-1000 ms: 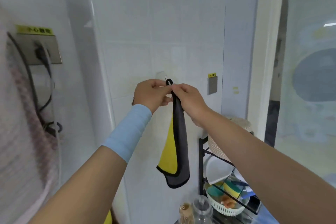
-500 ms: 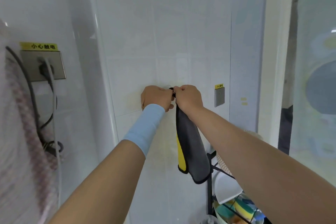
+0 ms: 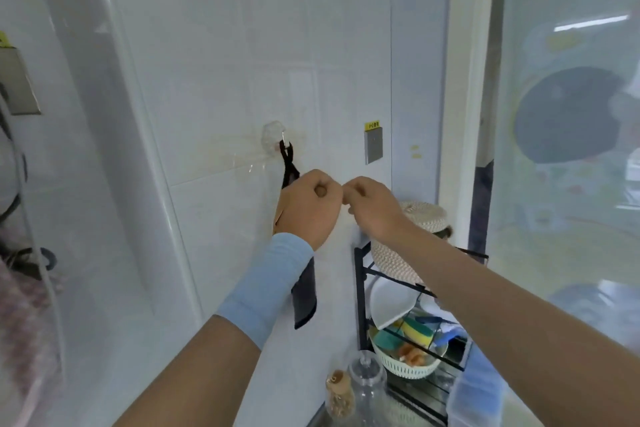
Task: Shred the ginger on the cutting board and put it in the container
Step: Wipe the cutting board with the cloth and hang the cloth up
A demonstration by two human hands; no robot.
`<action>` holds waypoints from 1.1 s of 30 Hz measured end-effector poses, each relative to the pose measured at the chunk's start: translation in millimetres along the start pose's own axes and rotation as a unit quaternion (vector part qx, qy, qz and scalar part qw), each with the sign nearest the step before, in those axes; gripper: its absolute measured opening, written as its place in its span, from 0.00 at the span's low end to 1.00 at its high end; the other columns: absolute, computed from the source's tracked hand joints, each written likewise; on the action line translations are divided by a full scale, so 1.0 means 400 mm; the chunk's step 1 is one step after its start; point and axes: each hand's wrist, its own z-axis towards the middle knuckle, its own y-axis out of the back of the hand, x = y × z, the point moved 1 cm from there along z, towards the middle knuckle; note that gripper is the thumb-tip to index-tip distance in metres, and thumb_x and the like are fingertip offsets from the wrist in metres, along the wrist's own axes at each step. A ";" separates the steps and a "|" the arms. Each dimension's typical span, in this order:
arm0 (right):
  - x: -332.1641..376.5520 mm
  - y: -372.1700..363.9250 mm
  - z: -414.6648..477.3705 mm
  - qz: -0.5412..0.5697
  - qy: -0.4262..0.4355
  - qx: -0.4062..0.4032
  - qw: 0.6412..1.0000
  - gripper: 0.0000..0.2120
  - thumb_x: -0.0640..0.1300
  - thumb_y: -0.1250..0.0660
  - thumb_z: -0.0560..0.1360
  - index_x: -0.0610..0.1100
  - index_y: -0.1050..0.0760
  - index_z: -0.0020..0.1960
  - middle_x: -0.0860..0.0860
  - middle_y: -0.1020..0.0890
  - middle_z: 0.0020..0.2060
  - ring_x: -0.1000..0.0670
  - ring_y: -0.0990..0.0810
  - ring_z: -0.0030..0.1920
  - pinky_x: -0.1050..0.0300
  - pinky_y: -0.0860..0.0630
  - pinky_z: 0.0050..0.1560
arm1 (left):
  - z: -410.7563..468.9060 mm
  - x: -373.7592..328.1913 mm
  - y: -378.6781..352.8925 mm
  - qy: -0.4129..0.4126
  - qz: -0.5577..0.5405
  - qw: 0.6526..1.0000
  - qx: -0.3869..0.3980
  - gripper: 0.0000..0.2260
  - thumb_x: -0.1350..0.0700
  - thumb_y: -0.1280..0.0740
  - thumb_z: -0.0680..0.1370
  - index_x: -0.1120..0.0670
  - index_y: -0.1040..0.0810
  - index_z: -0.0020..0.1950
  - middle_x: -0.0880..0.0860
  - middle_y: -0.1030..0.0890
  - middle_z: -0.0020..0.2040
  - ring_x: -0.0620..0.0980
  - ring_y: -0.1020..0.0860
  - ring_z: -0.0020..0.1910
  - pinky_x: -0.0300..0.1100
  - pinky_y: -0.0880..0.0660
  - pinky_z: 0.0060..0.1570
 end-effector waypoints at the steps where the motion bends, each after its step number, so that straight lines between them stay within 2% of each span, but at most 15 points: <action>1: -0.043 0.015 -0.025 -0.003 -0.015 -0.008 1.000 0.08 0.46 0.40 0.82 0.47 0.23 0.49 0.53 0.19 0.45 0.50 0.20 0.48 0.53 0.25 0.50 | -0.019 0.015 -0.035 0.011 -0.018 0.999 0.030 0.08 0.52 0.39 0.75 0.48 0.22 0.38 0.47 0.19 0.38 0.51 0.19 0.40 0.49 0.19 0.41; 3: -0.137 0.048 -0.085 -0.027 -0.043 -0.023 0.998 0.07 0.46 0.39 0.82 0.48 0.24 0.48 0.54 0.20 0.42 0.51 0.22 0.45 0.55 0.28 0.47 | -0.060 0.048 -0.112 0.030 -0.031 0.994 0.096 0.09 0.51 0.39 0.75 0.45 0.21 0.39 0.45 0.18 0.39 0.50 0.19 0.41 0.48 0.19 0.42; 5: -0.240 0.086 -0.165 -0.064 -0.083 -0.036 0.994 0.07 0.46 0.39 0.83 0.48 0.25 0.48 0.54 0.21 0.41 0.51 0.24 0.42 0.56 0.31 0.45 | -0.110 0.083 -0.198 0.031 -0.018 0.987 0.155 0.08 0.50 0.38 0.75 0.44 0.20 0.41 0.44 0.19 0.40 0.48 0.21 0.41 0.43 0.23 0.41; 9: -0.470 0.157 -0.357 -0.149 -0.196 -0.037 0.968 0.09 0.46 0.40 0.83 0.43 0.24 0.51 0.48 0.19 0.45 0.49 0.22 0.42 0.56 0.31 0.38 | -0.243 0.168 -0.399 0.035 0.009 0.960 0.278 0.08 0.49 0.38 0.78 0.46 0.20 0.46 0.46 0.19 0.43 0.47 0.22 0.43 0.40 0.29 0.40; 11: -0.591 0.193 -0.455 -0.182 -0.257 -0.027 0.949 0.11 0.45 0.41 0.83 0.40 0.24 0.49 0.44 0.19 0.45 0.42 0.21 0.47 0.55 0.31 0.41 | -0.320 0.213 -0.505 0.056 -0.004 0.940 0.338 0.07 0.50 0.38 0.78 0.48 0.20 0.47 0.46 0.20 0.40 0.45 0.24 0.38 0.40 0.26 0.41; 13: -0.708 0.222 -0.561 -0.216 -0.313 0.015 0.925 0.12 0.43 0.42 0.83 0.39 0.23 0.48 0.43 0.18 0.47 0.40 0.20 0.51 0.55 0.31 0.44 | -0.404 0.253 -0.609 0.075 0.001 0.915 0.398 0.08 0.50 0.38 0.79 0.49 0.20 0.49 0.49 0.21 0.42 0.45 0.25 0.36 0.36 0.25 0.36; 14: -0.764 0.237 -0.615 -0.235 -0.336 0.030 0.912 0.12 0.42 0.42 0.83 0.40 0.21 0.51 0.43 0.18 0.51 0.41 0.20 0.54 0.56 0.30 0.46 | -0.445 0.272 -0.661 0.083 0.011 0.900 0.428 0.09 0.50 0.39 0.80 0.50 0.20 0.52 0.50 0.21 0.47 0.45 0.25 0.38 0.34 0.26 0.35; 15: -0.815 0.249 -0.668 -0.245 -0.356 0.036 0.901 0.11 0.43 0.41 0.82 0.42 0.20 0.55 0.44 0.18 0.55 0.42 0.20 0.57 0.56 0.28 0.51 | -0.483 0.293 -0.712 0.091 0.023 0.884 0.457 0.10 0.49 0.39 0.80 0.49 0.20 0.55 0.50 0.21 0.52 0.47 0.23 0.43 0.36 0.24 0.37; 17: -0.909 0.271 -0.766 -0.268 -0.399 0.060 0.875 0.14 0.47 0.38 0.81 0.45 0.22 0.63 0.45 0.22 0.65 0.44 0.24 0.65 0.54 0.29 0.64 | -0.556 0.331 -0.809 0.092 0.058 0.851 0.514 0.09 0.48 0.40 0.80 0.46 0.21 0.54 0.50 0.21 0.59 0.51 0.21 0.49 0.42 0.23 0.46; 19: -0.996 0.289 -0.855 -0.295 -0.448 0.116 0.836 0.21 0.53 0.37 0.81 0.47 0.28 0.71 0.44 0.29 0.71 0.42 0.31 0.71 0.49 0.34 0.72 | -0.622 0.365 -0.901 0.096 0.105 0.811 0.568 0.10 0.47 0.40 0.79 0.43 0.22 0.57 0.49 0.22 0.63 0.52 0.22 0.53 0.44 0.24 0.50; 22: -1.099 0.313 -0.962 -0.323 -0.506 0.186 0.778 0.32 0.62 0.40 0.80 0.53 0.43 0.80 0.43 0.38 0.76 0.39 0.38 0.75 0.39 0.34 0.71 | -0.703 0.402 -1.020 0.105 0.173 0.750 0.630 0.18 0.45 0.39 0.77 0.42 0.27 0.67 0.46 0.28 0.69 0.52 0.25 0.61 0.47 0.27 0.61; 25: -1.186 0.332 -1.030 -0.356 -0.490 0.238 0.760 0.36 0.68 0.42 0.79 0.60 0.53 0.81 0.47 0.51 0.81 0.42 0.50 0.80 0.33 0.39 0.72 | -0.760 0.437 -1.119 0.101 0.239 0.695 0.670 0.22 0.45 0.40 0.79 0.43 0.33 0.74 0.47 0.36 0.75 0.54 0.30 0.68 0.48 0.31 0.65; 28: -1.252 0.358 -1.078 -0.385 -0.443 0.293 0.755 0.39 0.69 0.42 0.78 0.63 0.59 0.81 0.49 0.60 0.82 0.46 0.58 0.81 0.30 0.48 0.74 | -0.799 0.475 -1.186 0.051 0.321 0.633 0.702 0.25 0.45 0.42 0.80 0.43 0.41 0.78 0.49 0.51 0.80 0.54 0.47 0.77 0.50 0.40 0.72; 30: -1.289 0.385 -1.101 -0.403 -0.408 0.314 0.756 0.41 0.69 0.41 0.77 0.64 0.62 0.80 0.49 0.63 0.81 0.47 0.62 0.81 0.29 0.56 0.75 | -0.814 0.494 -1.209 0.029 0.356 0.602 0.714 0.27 0.44 0.41 0.80 0.42 0.44 0.78 0.48 0.57 0.80 0.53 0.54 0.78 0.51 0.43 0.74; 33: -1.331 0.448 -1.104 -0.418 -0.380 0.320 0.760 0.40 0.67 0.40 0.78 0.64 0.61 0.80 0.48 0.64 0.81 0.45 0.67 0.80 0.29 0.65 0.74 | -0.838 0.507 -1.241 -0.001 0.367 0.594 0.715 0.30 0.43 0.38 0.77 0.40 0.44 0.78 0.49 0.56 0.79 0.54 0.53 0.77 0.50 0.42 0.73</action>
